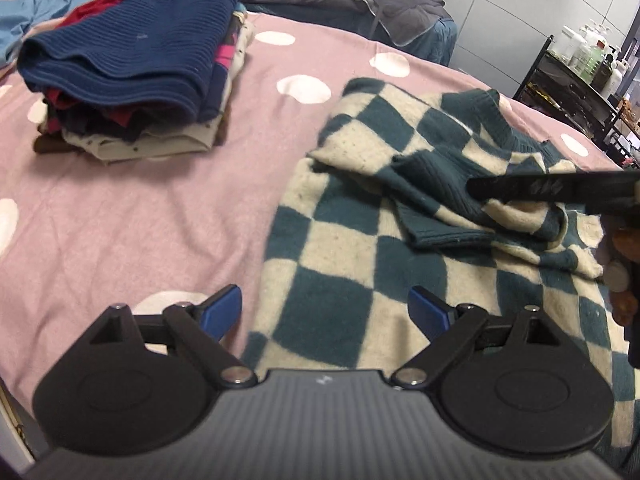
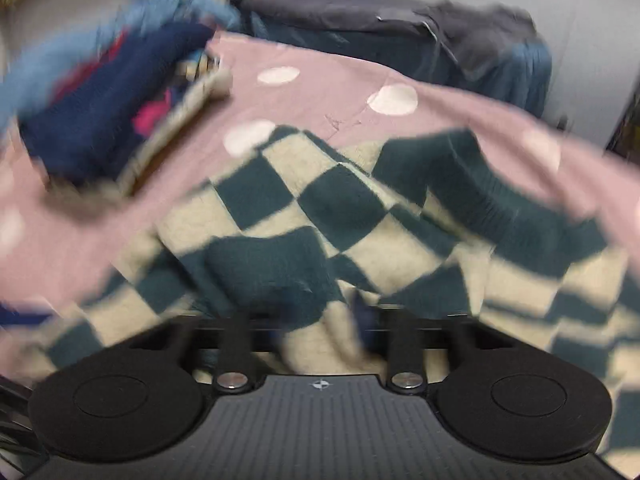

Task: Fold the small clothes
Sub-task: 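Grasp a sleeve with the right gripper and fold it across the sweater body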

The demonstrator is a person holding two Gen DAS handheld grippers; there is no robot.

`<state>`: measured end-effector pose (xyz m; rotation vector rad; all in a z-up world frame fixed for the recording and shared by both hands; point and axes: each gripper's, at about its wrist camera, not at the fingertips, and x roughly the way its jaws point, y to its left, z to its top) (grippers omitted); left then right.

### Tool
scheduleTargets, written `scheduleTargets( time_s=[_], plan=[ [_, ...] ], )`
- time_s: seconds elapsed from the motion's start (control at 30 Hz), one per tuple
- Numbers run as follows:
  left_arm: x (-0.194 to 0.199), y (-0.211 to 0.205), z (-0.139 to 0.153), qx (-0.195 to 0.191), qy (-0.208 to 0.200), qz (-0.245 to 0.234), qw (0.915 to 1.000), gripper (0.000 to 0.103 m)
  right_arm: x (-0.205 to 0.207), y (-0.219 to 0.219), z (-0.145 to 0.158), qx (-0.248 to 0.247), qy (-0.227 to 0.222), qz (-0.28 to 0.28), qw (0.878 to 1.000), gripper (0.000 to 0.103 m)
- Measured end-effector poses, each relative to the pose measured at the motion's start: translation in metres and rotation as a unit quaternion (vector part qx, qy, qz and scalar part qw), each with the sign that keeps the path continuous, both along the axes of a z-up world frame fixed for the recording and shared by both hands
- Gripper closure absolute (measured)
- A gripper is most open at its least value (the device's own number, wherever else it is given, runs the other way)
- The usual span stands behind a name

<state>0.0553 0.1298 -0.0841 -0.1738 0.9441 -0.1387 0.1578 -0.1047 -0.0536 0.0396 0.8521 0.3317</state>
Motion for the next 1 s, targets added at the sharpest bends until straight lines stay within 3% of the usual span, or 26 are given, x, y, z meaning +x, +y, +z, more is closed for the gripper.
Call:
scheduleTargets(
  time_s=[0.13, 0.23, 0.4, 0.6, 0.77, 0.93, 1.0],
  plan=[
    [0.003, -0.015, 0.001, 0.002, -0.002, -0.021, 0.9998, 0.012, -0.022, -0.022, 0.015, 0.066, -0.039, -0.034, 0.996, 0.092],
    [0.002, -0.024, 0.004, 0.004, -0.005, -0.030, 0.9995, 0.011, -0.049, -0.042, 0.033, 0.095, -0.094, -0.104, 0.986, 0.092],
    [0.001, -0.035, 0.005, 0.010, -0.007, -0.034, 0.9994, 0.009, -0.101, -0.075, 0.050, 0.048, -0.176, -0.214, 0.960, 0.092],
    [0.001, -0.049, 0.006, 0.016, -0.012, -0.039, 0.9990, 0.007, -0.123, -0.109, 0.027, 0.043, -0.143, -0.287, 0.946, 0.092],
    [-0.003, -0.055, 0.007, 0.025, -0.015, -0.050, 0.9983, 0.005, -0.122, -0.114, 0.002, 0.051, -0.086, -0.298, 0.949, 0.090],
    [-0.004, -0.049, 0.011, 0.026, -0.021, -0.042, 0.9986, 0.005, -0.132, -0.123, -0.005, 0.094, -0.076, -0.311, 0.943, 0.068],
    [-0.004, -0.049, 0.011, 0.028, -0.021, -0.041, 0.9985, 0.004, -0.138, -0.123, 0.003, 0.073, -0.095, -0.313, 0.942, 0.051]
  ],
)
